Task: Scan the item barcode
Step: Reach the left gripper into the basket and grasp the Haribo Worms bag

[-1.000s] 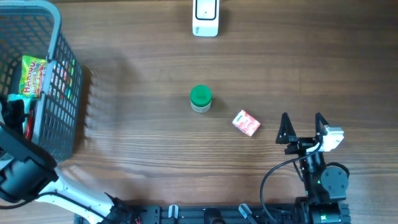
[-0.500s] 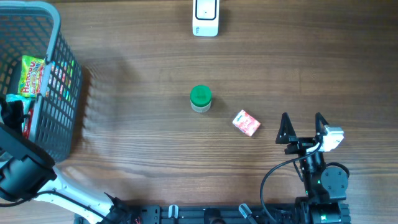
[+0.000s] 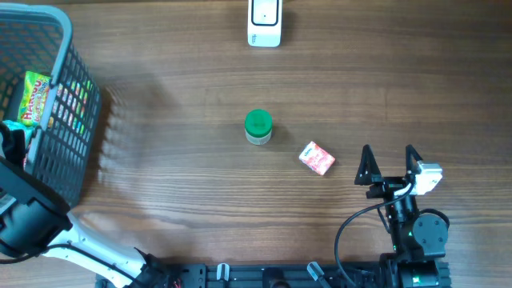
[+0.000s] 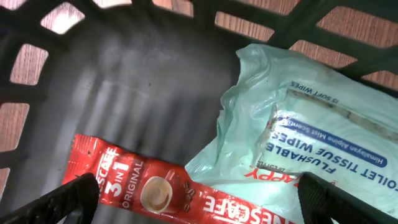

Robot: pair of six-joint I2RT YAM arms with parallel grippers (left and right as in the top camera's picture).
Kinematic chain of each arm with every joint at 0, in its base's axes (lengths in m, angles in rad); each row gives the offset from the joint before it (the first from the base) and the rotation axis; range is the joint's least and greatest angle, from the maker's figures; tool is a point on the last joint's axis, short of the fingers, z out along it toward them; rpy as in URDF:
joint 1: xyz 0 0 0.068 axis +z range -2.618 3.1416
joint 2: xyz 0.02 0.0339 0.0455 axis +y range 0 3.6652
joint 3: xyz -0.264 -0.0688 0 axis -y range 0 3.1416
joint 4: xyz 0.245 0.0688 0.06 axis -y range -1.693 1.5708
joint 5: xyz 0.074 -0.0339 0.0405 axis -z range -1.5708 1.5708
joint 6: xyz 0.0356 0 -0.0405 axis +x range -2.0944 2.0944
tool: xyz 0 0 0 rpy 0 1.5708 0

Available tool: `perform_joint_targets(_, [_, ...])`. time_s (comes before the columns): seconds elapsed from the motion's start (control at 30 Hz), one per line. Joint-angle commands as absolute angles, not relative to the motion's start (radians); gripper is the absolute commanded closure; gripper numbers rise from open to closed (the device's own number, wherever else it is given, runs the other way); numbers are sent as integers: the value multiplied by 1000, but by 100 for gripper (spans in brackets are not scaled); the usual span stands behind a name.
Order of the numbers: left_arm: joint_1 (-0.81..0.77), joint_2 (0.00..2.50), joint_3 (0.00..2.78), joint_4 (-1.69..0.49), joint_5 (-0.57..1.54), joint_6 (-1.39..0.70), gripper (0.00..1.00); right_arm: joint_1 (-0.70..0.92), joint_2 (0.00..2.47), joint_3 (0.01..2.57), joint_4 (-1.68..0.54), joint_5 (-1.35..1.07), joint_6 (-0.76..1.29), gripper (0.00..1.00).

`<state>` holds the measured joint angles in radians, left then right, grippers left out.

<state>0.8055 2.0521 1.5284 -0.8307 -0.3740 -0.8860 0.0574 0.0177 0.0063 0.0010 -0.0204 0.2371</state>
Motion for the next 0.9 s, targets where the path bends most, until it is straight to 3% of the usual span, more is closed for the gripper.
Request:
perform_joint_targets(0.0, [803, 2080, 1517, -814, -433, -864, 0, 62, 14, 5, 6, -7, 239, 0])
perform_joint_targets(0.23, [780, 2080, 1517, -849, -432, -860, 1, 62, 14, 5, 6, -7, 239, 0])
perform_joint_targets(0.37, [735, 2080, 1517, -854, -432, -785, 9, 62, 14, 5, 6, -7, 239, 0])
perform_joint_targets(0.5, [687, 2080, 1517, -862, -427, -789, 9, 62, 14, 5, 6, -7, 239, 0])
perform_joint_targets(0.6, [661, 2080, 1517, -869, -421, -793, 28, 62, 14, 5, 6, -7, 239, 0])
perform_joint_targets(0.67, [643, 2078, 1517, -857, -412, -793, 21, 62, 14, 5, 6, -7, 239, 0])
perform_joint_targets(0.73, [627, 2069, 1517, -838, -411, -793, 0, 62, 14, 5, 6, -7, 239, 0])
perform_joint_targets(0.87, [605, 2037, 1517, -790, -356, -793, 0, 62, 14, 5, 6, -7, 239, 0])
